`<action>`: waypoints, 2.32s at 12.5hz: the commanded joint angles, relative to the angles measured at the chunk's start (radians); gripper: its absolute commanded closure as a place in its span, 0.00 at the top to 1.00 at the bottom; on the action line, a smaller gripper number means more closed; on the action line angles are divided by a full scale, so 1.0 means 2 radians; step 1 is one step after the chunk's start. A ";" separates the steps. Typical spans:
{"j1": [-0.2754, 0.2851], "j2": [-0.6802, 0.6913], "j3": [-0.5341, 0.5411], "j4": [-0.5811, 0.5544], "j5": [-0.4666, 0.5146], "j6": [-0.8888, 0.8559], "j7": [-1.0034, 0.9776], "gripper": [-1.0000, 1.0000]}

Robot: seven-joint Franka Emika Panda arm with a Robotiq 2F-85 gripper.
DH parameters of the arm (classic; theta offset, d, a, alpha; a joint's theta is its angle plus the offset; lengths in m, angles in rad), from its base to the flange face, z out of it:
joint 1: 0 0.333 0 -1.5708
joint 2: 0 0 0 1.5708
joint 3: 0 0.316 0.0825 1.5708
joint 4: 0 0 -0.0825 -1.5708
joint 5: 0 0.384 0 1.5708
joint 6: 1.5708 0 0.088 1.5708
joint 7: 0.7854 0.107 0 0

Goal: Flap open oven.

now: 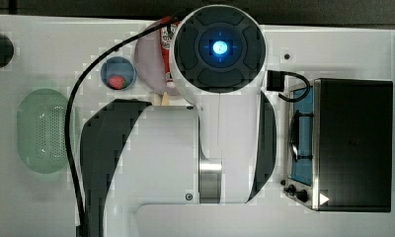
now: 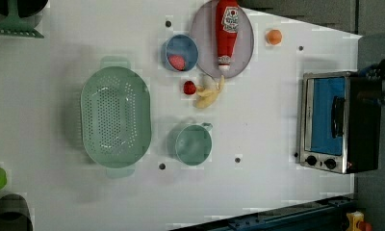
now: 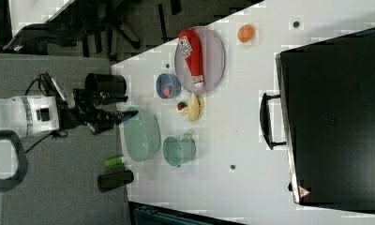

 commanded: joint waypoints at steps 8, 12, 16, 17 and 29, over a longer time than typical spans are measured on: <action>-0.007 -0.177 -0.032 -0.088 0.000 -0.119 -0.054 0.70; -0.008 -0.173 -0.046 -0.090 -0.001 -0.118 -0.054 0.22; -0.008 -0.150 -0.081 -0.092 -0.002 -0.113 -0.122 0.17; -0.009 -0.142 -0.092 -0.093 -0.002 -0.108 -0.168 0.17; -0.016 0.005 -0.225 -0.131 -0.021 0.149 -0.628 0.17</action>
